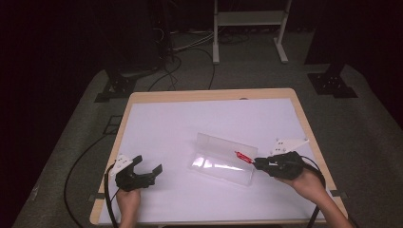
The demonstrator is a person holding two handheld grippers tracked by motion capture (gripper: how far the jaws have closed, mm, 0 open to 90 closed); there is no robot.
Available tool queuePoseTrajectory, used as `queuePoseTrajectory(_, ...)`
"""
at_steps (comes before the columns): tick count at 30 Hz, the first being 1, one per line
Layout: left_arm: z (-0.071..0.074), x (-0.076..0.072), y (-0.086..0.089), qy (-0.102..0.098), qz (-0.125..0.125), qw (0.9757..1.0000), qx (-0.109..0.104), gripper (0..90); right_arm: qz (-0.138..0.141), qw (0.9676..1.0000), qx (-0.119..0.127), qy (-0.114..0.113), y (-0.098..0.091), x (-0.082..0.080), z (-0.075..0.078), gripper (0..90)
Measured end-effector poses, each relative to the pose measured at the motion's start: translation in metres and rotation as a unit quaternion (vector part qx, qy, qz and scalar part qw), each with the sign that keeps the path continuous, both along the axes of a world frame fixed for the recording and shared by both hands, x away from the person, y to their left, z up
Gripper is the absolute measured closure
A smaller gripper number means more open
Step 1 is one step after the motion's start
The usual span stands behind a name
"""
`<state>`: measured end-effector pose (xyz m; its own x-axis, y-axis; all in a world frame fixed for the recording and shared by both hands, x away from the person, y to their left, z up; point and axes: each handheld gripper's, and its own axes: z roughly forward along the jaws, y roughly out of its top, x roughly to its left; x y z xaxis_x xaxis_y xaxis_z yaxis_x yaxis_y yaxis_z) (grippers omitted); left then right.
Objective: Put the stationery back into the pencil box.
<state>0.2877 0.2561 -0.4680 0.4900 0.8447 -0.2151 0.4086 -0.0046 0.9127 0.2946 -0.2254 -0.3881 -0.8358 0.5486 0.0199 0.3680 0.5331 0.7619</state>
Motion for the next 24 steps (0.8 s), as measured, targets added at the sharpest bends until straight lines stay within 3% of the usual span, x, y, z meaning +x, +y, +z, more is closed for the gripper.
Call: queuePoseTrajectory(24,0.0,0.0,0.0,0.0,0.0,1.0,-0.001,0.0,0.034,0.9994,-0.006,0.009,0.028,0.018,-0.005,78.8)
